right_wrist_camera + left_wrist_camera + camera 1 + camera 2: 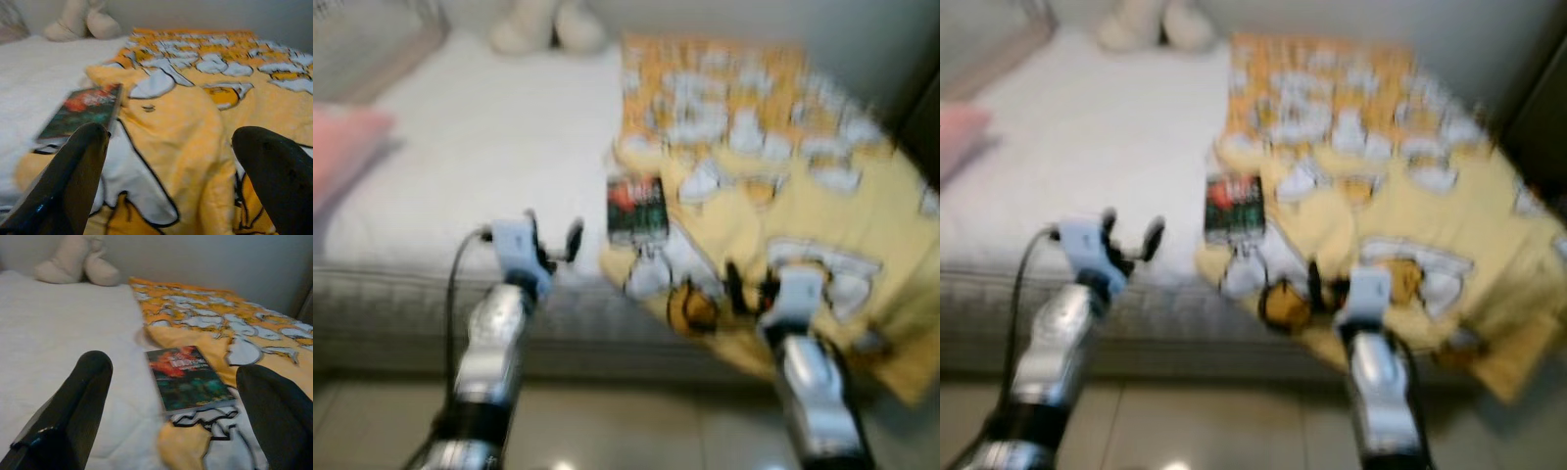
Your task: Clean up the room
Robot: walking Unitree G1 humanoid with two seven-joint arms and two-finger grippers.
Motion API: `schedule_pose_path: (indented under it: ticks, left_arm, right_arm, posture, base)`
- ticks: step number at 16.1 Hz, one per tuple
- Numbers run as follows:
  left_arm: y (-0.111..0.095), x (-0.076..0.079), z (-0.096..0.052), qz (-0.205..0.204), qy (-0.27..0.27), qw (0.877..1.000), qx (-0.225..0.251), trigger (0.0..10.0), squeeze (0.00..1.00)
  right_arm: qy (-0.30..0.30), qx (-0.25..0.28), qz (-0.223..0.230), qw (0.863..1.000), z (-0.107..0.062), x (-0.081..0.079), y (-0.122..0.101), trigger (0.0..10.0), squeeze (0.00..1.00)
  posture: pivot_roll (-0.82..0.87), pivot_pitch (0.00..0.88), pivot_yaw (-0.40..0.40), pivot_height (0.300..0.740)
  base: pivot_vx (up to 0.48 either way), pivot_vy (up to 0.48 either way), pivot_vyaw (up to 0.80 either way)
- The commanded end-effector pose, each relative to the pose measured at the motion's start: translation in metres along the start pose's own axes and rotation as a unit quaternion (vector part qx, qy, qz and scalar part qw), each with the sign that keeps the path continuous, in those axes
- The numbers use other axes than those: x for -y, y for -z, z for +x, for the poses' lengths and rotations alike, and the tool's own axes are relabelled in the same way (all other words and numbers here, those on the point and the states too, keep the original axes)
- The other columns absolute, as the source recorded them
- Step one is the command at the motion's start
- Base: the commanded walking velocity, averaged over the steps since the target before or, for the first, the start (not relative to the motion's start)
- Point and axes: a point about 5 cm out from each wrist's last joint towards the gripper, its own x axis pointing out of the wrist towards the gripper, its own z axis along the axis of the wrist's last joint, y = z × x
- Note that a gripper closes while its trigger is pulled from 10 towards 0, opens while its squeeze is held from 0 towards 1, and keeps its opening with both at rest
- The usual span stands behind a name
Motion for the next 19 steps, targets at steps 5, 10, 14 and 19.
schedule_pose_path:
  ticks: [5, 10, 14, 19]
  left_arm:
    - [-0.005, -0.009, 0.004, 0.009, -0.008, 1.0, 0.001, 10.0, 0.0]
    - [-0.001, -0.014, 0.003, 0.025, -0.013, 0.999, -0.016, 10.0, 0.0]
    - [0.003, -0.021, 0.003, 0.038, -0.028, 0.998, -0.035, 10.0, 0.0]
    - [0.008, -0.014, 0.006, 0.041, -0.009, 0.998, -0.043, 10.0, 0.0]
  right_arm:
    - [-0.013, 0.011, 0.003, 1.0, 0.008, -0.009, -0.005, 10.0, 0.59]
    - [-0.015, 0.001, 0.01, 1.0, 0.006, -0.014, -0.001, 10.0, 0.61]
    - [-0.012, -0.002, 0.014, 1.0, 0.002, -0.014, 0.003, 10.0, 0.61]
    - [0.002, 0.006, 0.005, 1.0, 0.0, -0.004, -0.002, 10.0, 0.61]
  posture:
    - [0.01, 0.0, -0.017, 0.716]
    - [0.02, 0.0, -0.017, 0.716]
    - [0.01, 0.0, 0.002, 0.716]
    - [-0.01, 0.0, -0.006, 0.716]
  base:
    - [0.477, 0.0, 0.0]
    - [0.274, 0.0, -0.31]
    - [0.0, 0.0, -0.77]
    - [0.0, 0.0, -0.77]
